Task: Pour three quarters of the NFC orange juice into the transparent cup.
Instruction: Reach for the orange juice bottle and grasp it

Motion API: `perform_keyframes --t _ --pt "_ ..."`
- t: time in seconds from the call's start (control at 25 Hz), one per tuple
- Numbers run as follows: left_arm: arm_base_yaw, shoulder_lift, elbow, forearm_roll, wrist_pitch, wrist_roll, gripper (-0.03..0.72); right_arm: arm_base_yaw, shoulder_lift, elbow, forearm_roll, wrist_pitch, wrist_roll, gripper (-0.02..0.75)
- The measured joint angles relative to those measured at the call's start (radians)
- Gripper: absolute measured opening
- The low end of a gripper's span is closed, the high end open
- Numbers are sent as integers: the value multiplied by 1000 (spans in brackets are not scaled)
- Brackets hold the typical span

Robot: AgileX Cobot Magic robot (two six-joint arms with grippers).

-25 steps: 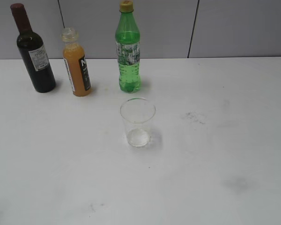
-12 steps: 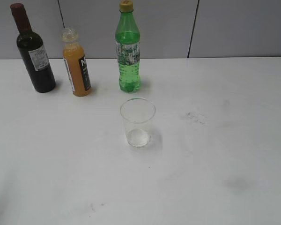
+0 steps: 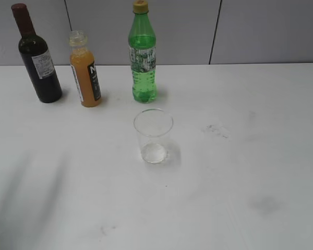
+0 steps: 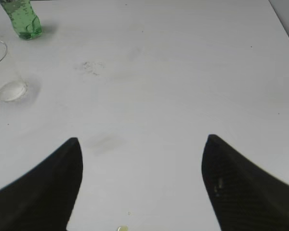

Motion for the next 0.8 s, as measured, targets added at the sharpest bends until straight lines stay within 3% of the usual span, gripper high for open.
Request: perform_keyframes --t 0.36,0.8 --pt "-19 395 0 8 -302 -65 594 0 0 0 0 0 1 591" --pt "-19 730 -14 159 -613 -88 594 0 0 0 0 0 1 591"
